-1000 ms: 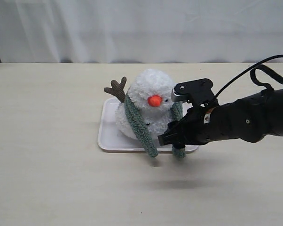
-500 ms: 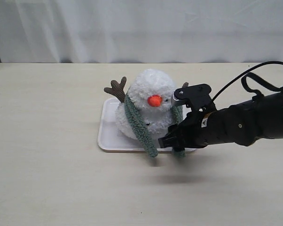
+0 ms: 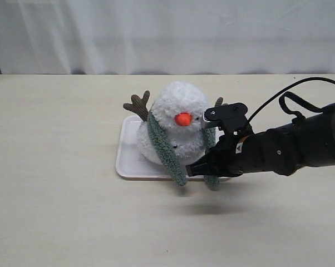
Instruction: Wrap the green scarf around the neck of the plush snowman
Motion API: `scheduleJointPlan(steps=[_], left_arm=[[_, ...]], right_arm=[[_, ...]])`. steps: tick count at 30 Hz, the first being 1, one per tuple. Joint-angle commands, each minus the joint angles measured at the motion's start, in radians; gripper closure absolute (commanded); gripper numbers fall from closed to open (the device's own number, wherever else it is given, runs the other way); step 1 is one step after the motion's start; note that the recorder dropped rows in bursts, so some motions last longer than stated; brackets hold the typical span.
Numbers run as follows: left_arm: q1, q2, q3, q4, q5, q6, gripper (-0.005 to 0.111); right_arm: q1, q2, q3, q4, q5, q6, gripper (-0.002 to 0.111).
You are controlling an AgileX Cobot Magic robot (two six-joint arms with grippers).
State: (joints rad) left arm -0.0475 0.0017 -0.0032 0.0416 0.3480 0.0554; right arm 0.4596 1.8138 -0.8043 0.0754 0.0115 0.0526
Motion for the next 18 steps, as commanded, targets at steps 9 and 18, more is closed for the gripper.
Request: scheduleJointPlan(steps=[9,18], left_arm=[[0.001,-0.002,0.003,-0.001,-0.016,-0.001,0.107],[0.001,-0.002,0.003,-0.001,-0.016,-0.001,0.107]], right_arm=[[-0.003,-0.108,0.003,0.125,0.099,0.007,0.104],[0.003,-0.165,0.003,0.284,0.149,-0.015,0.104]])
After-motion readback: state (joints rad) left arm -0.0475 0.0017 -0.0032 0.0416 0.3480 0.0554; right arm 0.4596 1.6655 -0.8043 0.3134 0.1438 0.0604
